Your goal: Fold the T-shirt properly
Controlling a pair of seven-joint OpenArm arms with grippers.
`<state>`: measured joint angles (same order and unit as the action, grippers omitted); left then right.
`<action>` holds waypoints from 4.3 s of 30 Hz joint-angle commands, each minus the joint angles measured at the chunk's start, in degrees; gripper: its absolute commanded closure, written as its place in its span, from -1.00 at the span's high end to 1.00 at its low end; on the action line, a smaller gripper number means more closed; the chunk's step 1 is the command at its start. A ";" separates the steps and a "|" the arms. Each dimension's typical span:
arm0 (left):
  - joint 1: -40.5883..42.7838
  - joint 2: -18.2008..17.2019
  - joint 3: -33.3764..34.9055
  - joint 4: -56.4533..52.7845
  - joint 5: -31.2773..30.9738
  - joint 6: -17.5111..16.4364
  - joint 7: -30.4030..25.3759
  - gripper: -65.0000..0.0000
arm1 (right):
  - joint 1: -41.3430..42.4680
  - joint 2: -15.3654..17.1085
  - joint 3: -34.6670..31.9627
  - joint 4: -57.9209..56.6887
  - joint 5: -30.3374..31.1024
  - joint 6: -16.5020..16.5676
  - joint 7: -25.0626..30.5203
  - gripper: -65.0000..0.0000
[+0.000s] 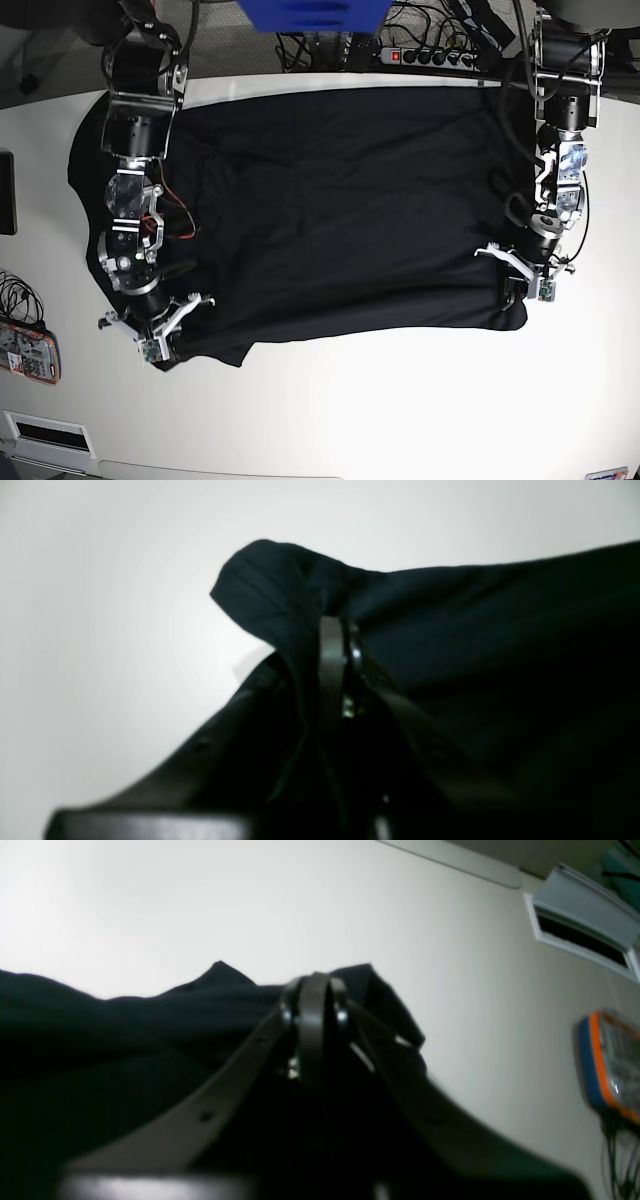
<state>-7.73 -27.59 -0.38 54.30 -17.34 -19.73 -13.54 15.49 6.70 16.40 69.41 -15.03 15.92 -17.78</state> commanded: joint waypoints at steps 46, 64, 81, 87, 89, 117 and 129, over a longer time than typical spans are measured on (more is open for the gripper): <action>18.41 4.17 -13.46 24.33 16.95 0.17 -1.45 -1.00 | -3.13 0.55 -4.76 9.23 0.48 -0.05 -17.96 -0.24; 18.50 5.40 -13.55 24.33 16.95 0.17 -1.36 -1.00 | 21.92 0.55 -5.19 -26.81 0.83 -0.23 -11.45 -0.11; 18.41 5.40 -13.46 24.33 17.04 0.17 -1.36 -1.00 | 26.67 0.55 -5.11 -46.07 0.83 -0.23 -0.81 -0.04; 18.32 5.48 -13.46 24.33 17.04 0.17 -1.36 -1.00 | 26.67 0.47 -5.11 -46.07 0.74 -0.23 -1.34 -1.00; 18.32 5.48 -13.46 24.33 17.04 0.17 -1.36 -1.00 | 26.67 0.38 -5.11 -45.80 0.74 -0.14 -2.92 -1.00; 19.73 5.13 -13.82 24.77 16.95 0.17 -12.53 -1.00 | -6.56 0.29 1.75 14.51 0.65 -0.32 -7.49 -1.00; 29.31 4.43 -16.10 24.77 17.04 0.17 -25.10 -1.00 | -20.72 -0.06 1.57 26.99 0.74 -0.32 -7.49 -1.00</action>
<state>22.09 -22.09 -15.94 78.02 0.69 -20.08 -36.95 -5.87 6.46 17.87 95.48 -14.63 15.73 -26.26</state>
